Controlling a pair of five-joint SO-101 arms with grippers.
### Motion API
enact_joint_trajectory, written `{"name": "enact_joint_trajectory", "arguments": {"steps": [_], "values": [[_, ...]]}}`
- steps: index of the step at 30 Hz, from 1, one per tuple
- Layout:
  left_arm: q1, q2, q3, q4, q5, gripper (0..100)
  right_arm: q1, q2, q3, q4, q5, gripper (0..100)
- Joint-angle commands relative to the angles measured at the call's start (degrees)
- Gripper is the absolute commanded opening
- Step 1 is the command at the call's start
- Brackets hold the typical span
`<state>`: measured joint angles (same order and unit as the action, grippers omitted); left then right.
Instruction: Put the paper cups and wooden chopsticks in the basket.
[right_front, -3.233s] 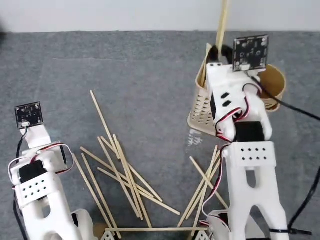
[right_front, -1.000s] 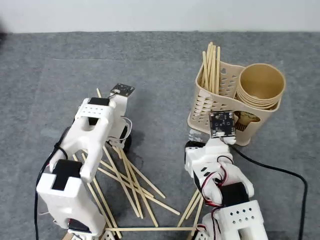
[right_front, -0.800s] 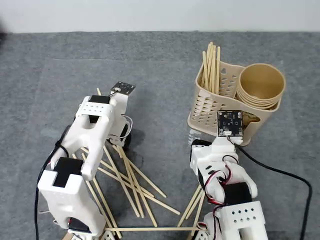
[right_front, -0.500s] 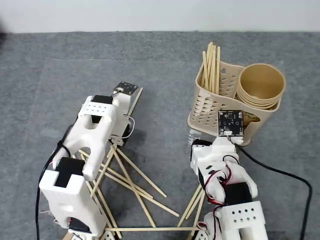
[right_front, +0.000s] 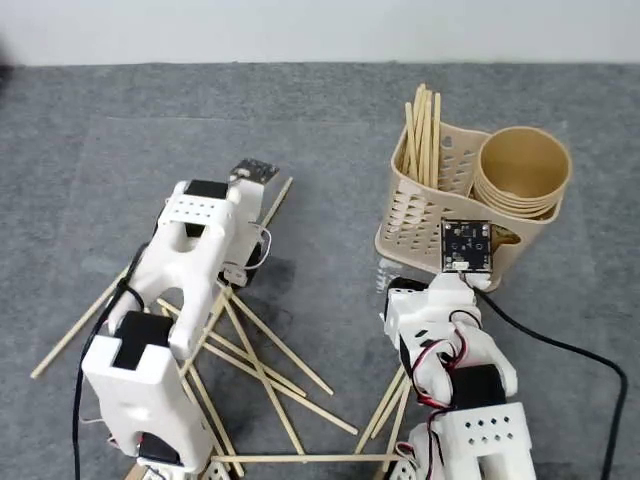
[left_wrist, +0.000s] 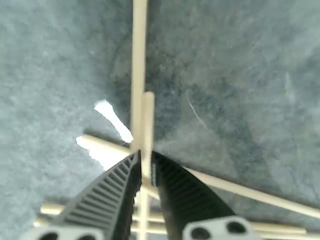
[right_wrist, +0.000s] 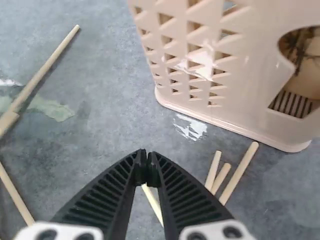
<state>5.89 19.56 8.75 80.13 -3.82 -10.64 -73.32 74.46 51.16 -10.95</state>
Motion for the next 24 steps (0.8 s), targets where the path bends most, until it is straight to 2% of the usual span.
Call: {"name": "enact_joint_trajectory", "arguments": {"steps": [1, 7, 11, 14, 18, 22, 24], "values": [[-0.1, -0.9, -6.3, 4.9, -0.4, 1, 1.5, -1.5, -1.8, -1.0, -0.6, 0.8], [-0.2, -0.9, -15.5, 12.0, -0.5, 1, 1.5, -1.5, -1.8, -0.9, -0.6, 0.8], [-0.3, -0.3, -17.0, 12.6, -1.7, 2, 1.4, -1.5, -1.8, -0.7, -0.6, 0.8], [-0.4, -0.2, -16.5, 12.6, -6.5, 9, 1.1, -1.5, -1.5, -0.7, -0.6, 0.8], [-1.9, -0.2, -15.7, 10.9, -7.5, 23, 1.1, -1.5, -1.4, -0.8, -0.6, 0.8], [-2.0, -0.2, -12.5, 9.7, -14.2, 24, 1.1, -1.5, -1.4, -0.8, -0.6, 0.8], [-2.0, -0.2, -11.2, 8.8, -15.0, 24, 1.1, -1.5, -1.4, -0.9, -0.6, 0.8]]}}
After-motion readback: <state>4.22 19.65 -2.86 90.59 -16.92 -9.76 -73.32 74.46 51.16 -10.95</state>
